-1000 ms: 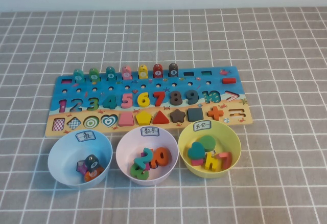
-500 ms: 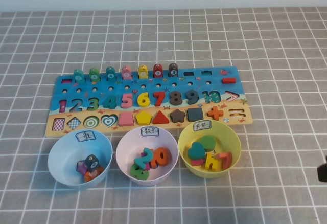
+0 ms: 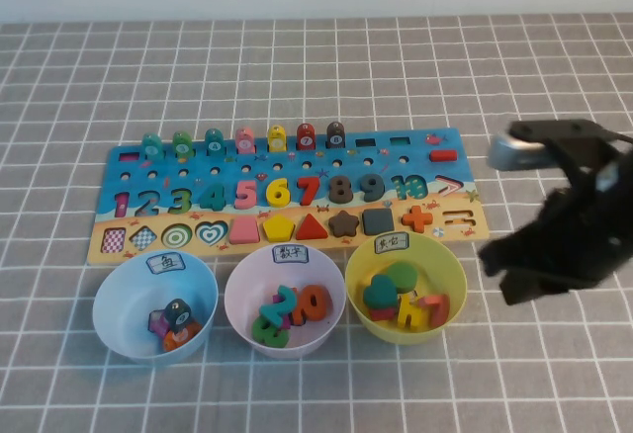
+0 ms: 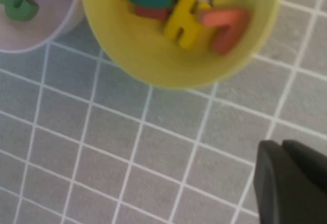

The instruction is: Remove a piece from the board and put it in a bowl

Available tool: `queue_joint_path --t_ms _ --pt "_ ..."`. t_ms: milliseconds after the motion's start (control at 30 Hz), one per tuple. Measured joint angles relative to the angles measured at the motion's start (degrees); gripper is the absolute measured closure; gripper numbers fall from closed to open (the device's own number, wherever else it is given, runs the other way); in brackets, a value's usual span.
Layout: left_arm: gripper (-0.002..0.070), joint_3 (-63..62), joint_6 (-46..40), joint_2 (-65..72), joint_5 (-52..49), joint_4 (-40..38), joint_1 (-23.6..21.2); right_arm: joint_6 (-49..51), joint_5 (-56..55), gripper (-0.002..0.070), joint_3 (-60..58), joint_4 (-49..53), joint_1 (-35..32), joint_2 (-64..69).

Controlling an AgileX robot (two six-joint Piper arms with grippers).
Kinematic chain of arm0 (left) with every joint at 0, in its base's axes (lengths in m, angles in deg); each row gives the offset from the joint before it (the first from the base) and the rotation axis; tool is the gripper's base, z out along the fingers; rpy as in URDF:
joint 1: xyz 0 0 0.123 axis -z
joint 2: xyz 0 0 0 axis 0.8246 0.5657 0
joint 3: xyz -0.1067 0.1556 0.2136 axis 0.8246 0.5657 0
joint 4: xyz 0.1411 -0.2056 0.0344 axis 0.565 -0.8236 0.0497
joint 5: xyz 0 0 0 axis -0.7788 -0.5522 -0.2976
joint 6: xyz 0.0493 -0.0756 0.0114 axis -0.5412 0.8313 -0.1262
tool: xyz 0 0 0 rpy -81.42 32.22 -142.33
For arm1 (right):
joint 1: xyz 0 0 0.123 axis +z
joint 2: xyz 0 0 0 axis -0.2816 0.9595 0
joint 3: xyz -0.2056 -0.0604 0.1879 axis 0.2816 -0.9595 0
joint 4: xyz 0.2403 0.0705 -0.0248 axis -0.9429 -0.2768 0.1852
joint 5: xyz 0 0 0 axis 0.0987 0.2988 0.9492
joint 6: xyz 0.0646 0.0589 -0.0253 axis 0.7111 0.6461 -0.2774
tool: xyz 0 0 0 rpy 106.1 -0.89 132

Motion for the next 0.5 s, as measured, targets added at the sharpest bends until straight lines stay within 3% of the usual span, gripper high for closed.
queue_joint_path --t_ms 500 --pt "0.0676 0.0 0.0 0.0 0.0 0.0 0.0 1.9 9.2 0.0678 25.4 7.4 4.3 19.5"
